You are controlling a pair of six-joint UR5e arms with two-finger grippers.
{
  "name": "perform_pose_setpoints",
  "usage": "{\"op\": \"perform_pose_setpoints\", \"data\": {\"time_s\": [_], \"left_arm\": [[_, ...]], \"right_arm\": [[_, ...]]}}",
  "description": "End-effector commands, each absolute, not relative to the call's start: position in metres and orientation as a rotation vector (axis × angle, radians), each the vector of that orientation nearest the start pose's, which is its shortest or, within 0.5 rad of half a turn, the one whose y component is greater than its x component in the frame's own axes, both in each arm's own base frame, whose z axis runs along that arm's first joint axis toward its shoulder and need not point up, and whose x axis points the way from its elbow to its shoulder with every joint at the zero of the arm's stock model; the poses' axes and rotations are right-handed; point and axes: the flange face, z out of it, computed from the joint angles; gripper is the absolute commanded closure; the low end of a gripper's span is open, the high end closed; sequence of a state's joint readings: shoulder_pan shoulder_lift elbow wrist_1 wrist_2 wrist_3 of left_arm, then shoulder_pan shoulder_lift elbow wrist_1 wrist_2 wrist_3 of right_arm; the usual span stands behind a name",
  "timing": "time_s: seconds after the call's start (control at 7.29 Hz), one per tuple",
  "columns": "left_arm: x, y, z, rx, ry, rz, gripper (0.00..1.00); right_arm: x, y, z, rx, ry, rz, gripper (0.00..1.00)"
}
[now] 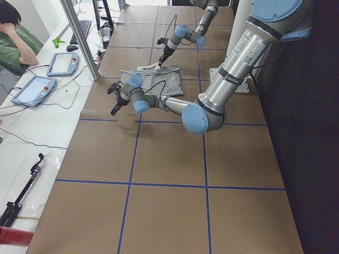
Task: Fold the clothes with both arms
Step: 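Drag the collar with the right gripper toward the robot, straightening the shirt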
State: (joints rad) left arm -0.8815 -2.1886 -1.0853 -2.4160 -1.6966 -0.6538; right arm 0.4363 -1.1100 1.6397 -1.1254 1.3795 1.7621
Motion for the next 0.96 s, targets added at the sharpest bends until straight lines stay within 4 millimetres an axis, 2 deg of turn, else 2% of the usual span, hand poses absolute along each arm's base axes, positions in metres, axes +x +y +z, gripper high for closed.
{"op": "perform_pose_setpoints", "data": {"time_s": [0.0,0.14,0.27,0.41,0.55,0.82], "left_arm": [[0.396,-0.669,0.426,0.701,0.706,0.095,0.00],[0.397,-0.667,0.423,0.706,0.712,0.098,0.00],[0.397,-0.667,0.423,0.706,0.712,0.098,0.00],[0.397,-0.664,0.421,0.709,0.715,0.099,0.00],[0.395,-0.662,0.421,0.711,0.720,0.101,0.00],[0.395,-0.661,0.420,0.708,0.726,0.105,0.00]], "right_arm": [[-0.528,-0.406,0.327,0.311,-0.958,0.665,1.00],[-0.528,-0.406,0.330,0.325,-0.927,0.658,0.01],[-0.523,-0.402,0.316,0.328,-0.844,0.625,0.00],[-0.502,-0.388,0.283,0.342,-0.772,0.516,0.00],[-0.495,-0.374,0.271,0.324,-0.737,0.456,0.00],[-0.530,-0.346,0.244,0.334,-0.702,0.294,0.00]]}}
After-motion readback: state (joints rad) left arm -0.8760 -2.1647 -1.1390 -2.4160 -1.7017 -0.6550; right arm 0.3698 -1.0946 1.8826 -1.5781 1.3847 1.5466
